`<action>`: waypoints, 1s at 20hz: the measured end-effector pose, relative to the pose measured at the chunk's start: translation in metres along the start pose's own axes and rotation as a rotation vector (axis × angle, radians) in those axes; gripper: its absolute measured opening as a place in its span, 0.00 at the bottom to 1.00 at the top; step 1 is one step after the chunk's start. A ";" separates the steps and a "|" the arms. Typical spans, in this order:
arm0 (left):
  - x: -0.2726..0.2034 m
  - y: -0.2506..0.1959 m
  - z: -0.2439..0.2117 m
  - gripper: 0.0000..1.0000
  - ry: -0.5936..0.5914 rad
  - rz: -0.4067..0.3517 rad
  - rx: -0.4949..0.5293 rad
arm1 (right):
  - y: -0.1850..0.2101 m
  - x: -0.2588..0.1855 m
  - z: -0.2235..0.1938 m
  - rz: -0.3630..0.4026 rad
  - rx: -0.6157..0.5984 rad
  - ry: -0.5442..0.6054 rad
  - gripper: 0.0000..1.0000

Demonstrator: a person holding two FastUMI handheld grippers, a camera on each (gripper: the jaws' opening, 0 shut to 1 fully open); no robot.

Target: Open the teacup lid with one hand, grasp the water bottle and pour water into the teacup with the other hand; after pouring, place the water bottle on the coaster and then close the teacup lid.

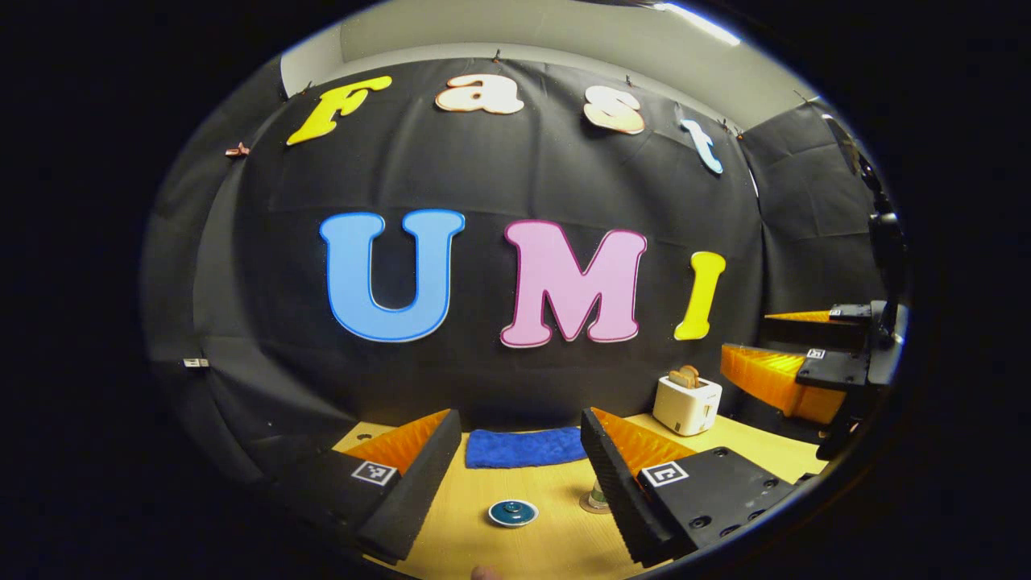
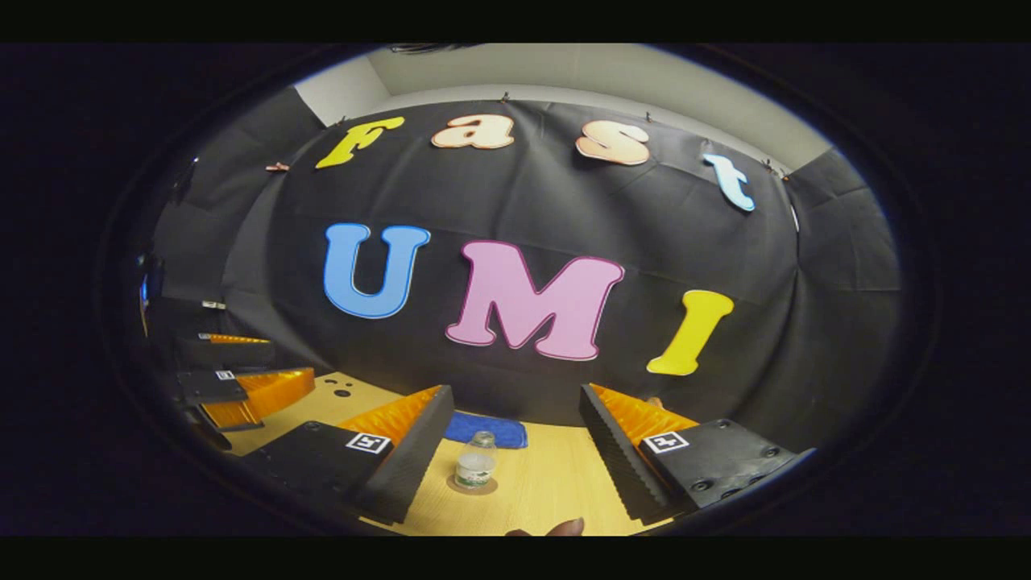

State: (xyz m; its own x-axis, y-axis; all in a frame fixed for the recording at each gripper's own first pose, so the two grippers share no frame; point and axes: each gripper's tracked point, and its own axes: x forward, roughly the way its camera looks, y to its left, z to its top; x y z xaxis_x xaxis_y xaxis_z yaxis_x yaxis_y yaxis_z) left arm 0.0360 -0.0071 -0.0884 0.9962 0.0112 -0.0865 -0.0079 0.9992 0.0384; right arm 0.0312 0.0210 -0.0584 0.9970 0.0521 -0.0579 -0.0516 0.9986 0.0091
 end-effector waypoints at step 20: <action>0.126 0.016 -0.246 0.80 0.132 0.071 0.035 | 0.009 0.074 -0.172 0.003 0.000 0.039 0.98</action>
State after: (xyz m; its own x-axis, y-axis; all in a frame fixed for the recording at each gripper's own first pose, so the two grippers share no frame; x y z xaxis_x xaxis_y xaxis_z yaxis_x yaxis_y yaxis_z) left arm 0.1396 0.0199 -0.3434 0.9730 0.0892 -0.2126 -0.0728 0.9938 0.0838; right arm 0.0948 0.0354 -0.2339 0.9938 0.0548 -0.0964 -0.0541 0.9985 0.0092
